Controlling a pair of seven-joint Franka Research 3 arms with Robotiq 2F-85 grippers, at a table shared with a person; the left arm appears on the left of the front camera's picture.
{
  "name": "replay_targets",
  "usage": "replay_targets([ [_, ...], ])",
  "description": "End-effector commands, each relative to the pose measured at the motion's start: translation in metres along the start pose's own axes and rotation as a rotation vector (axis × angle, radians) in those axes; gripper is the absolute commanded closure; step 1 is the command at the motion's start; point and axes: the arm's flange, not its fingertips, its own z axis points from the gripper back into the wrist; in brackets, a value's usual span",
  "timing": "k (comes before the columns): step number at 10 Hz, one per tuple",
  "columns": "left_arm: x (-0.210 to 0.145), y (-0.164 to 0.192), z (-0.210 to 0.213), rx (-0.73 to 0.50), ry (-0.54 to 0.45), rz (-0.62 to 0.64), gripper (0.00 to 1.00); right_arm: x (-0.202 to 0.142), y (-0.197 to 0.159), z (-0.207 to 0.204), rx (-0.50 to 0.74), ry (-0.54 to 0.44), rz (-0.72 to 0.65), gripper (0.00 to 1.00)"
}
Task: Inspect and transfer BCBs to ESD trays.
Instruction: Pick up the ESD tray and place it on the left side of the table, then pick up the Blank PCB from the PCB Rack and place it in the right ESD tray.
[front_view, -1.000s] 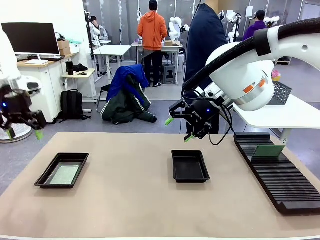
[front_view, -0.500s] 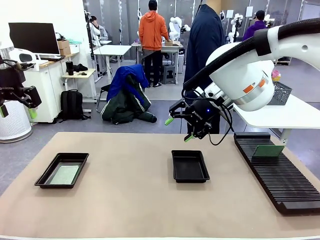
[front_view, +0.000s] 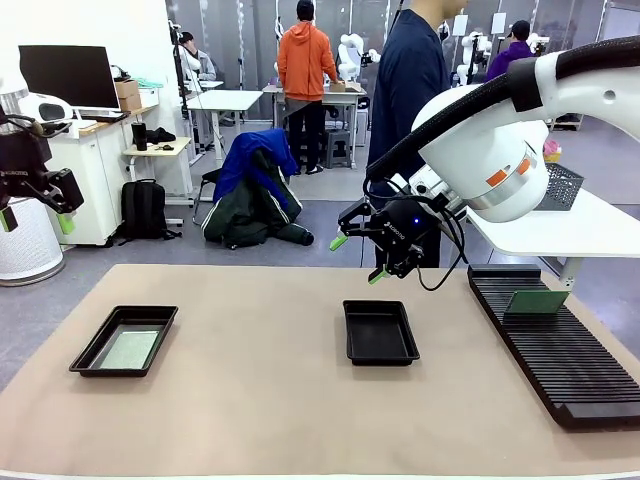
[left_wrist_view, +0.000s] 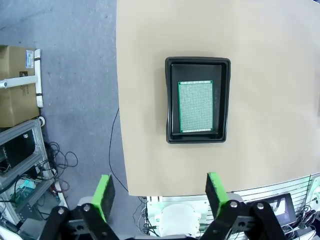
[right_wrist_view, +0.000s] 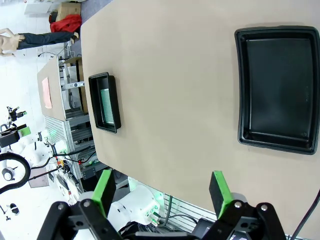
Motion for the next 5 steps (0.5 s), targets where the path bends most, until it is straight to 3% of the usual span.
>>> replay_targets([
  [1,-0.0015,0.0007,-0.0030,0.000,0.003,0.002,0.03,0.0007,0.0011,-0.0015,-0.005,0.002,0.000,0.00],
  [5,-0.0015,0.0007,-0.0030,0.000,0.003,0.002,0.03,0.0007,0.0011,-0.0015,-0.005,0.002,0.000,0.00],
])
